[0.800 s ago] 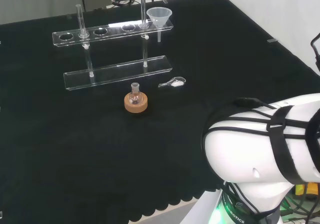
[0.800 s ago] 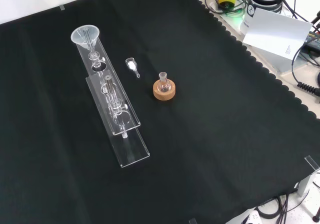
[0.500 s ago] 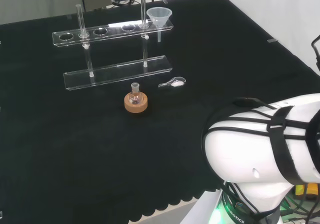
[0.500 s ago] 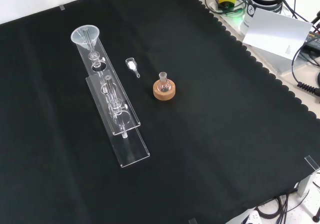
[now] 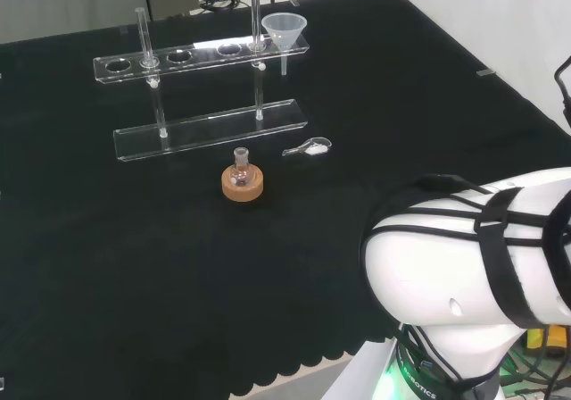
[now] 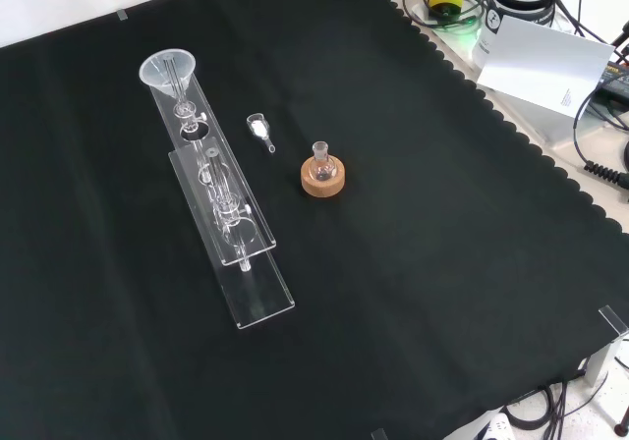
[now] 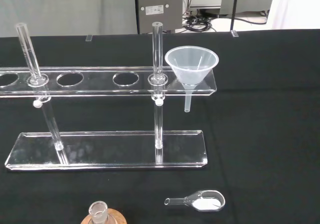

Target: Pick up the funnel from the transparent funnel stand.

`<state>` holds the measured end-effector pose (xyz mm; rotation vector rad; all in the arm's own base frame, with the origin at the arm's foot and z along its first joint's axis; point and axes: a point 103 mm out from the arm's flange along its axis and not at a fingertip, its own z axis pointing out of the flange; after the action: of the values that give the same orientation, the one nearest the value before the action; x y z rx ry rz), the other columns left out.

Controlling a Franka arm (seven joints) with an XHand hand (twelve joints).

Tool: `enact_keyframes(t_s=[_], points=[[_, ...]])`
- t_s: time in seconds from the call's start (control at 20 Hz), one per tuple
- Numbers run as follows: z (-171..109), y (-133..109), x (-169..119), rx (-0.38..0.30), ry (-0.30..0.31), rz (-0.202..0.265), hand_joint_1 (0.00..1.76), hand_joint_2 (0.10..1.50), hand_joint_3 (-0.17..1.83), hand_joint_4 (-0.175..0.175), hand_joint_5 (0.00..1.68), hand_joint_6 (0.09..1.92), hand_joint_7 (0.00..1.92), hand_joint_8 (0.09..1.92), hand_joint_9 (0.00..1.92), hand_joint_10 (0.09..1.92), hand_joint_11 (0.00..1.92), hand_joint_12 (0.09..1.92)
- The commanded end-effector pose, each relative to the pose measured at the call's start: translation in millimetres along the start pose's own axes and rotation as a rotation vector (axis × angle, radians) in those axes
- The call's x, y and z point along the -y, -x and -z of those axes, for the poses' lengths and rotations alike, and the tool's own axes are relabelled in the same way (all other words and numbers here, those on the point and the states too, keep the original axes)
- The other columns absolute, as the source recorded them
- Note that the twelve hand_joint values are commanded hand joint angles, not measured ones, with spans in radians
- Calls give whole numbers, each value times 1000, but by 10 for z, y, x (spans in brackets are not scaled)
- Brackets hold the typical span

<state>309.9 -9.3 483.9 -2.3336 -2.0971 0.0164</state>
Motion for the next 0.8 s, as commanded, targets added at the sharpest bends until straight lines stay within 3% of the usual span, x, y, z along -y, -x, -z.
enact_keyframes(t_s=[0.05,0.5,0.8], points=[[-27,116,-125,-6,-9,-29,0,1233,412,17,99,87,0,165,61,599,0,1354],[-237,436,-509,-21,-55,-74,0,1229,400,17,112,87,0,167,59,598,0,1355],[-401,713,-1053,-42,-115,-78,46,1194,365,20,118,87,56,208,65,614,0,1352]])
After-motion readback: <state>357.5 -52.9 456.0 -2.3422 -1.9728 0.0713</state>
